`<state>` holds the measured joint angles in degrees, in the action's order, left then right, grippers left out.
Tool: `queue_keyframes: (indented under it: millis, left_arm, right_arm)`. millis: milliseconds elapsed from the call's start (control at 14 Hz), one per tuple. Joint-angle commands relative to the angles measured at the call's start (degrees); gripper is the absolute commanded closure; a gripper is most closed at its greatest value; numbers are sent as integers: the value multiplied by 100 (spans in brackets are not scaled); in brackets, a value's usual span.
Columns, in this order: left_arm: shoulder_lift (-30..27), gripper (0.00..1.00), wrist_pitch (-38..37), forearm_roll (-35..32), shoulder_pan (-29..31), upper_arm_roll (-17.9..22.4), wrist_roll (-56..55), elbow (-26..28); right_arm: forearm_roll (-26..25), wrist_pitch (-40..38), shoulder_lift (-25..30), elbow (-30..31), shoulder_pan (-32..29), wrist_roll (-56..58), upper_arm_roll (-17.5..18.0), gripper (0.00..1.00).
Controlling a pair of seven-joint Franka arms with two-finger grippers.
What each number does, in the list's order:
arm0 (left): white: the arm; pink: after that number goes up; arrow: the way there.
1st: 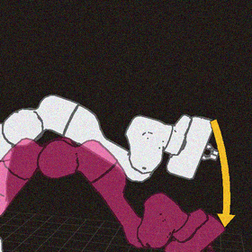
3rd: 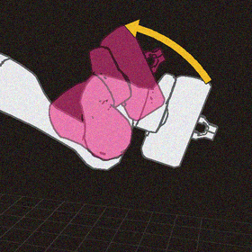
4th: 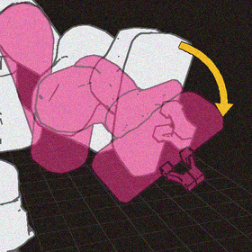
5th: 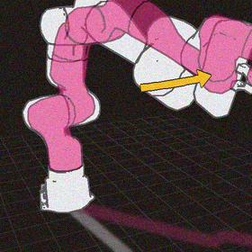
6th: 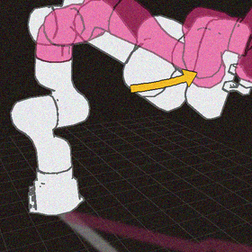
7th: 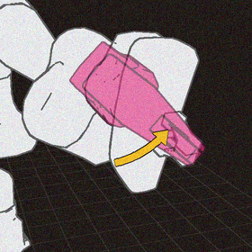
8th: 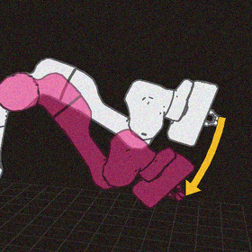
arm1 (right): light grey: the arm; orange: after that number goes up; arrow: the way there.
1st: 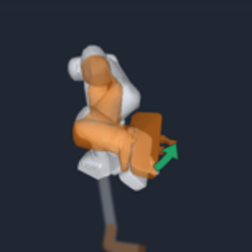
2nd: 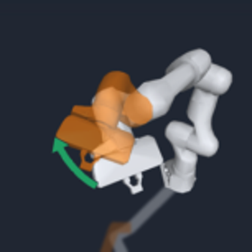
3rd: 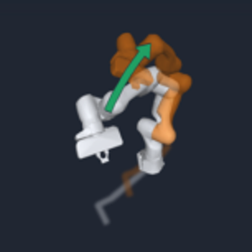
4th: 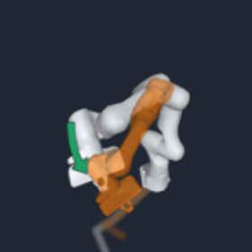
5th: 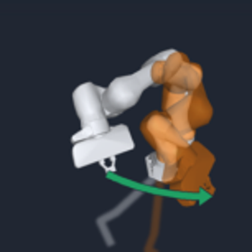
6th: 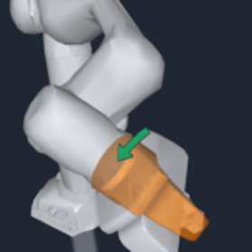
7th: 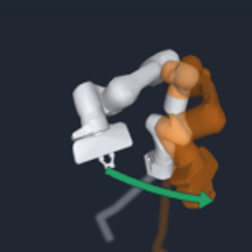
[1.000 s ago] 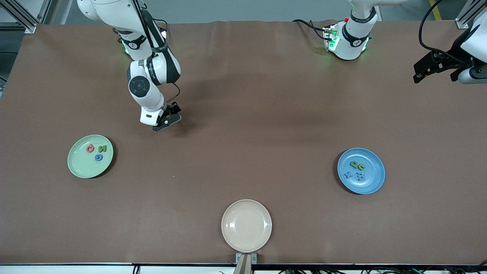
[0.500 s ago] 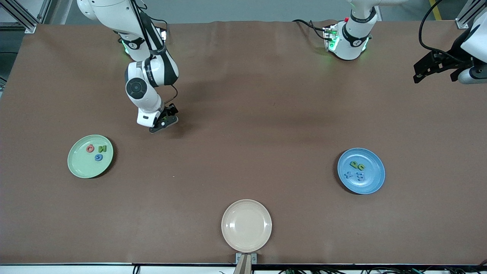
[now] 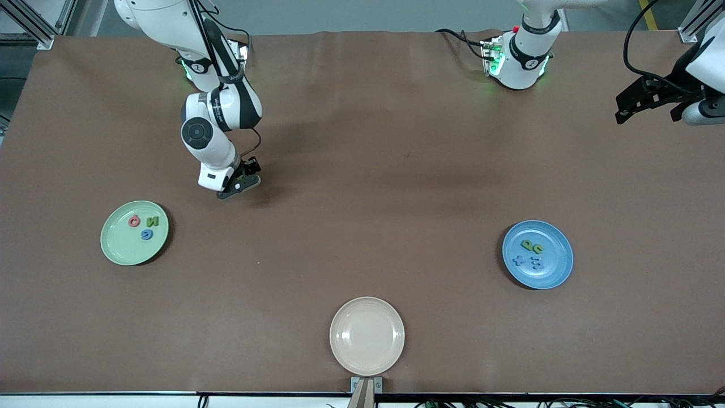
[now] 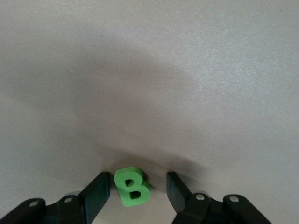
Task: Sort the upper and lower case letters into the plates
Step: 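Lower the right gripper and grasp the green B, then carry the B to the green plate with the right gripper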
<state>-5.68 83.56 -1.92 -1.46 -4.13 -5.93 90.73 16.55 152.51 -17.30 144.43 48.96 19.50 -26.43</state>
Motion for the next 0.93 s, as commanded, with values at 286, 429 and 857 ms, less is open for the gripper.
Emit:
queue_keyframes:
  millis: [286,429,857]
  left_arm:
    - [-13,0,73,113,5,27,48,15]
    - [-4,0,108,113,-4,27,57,15]
    - [-4,0,152,113,-4,27,48,15]
  right_arm:
    - [59,33,-80,42,-150,27,24,67]
    - [59,33,-80,41,-150,27,15,73]
    - [41,16,-28,-186,-150,36,-256,82]
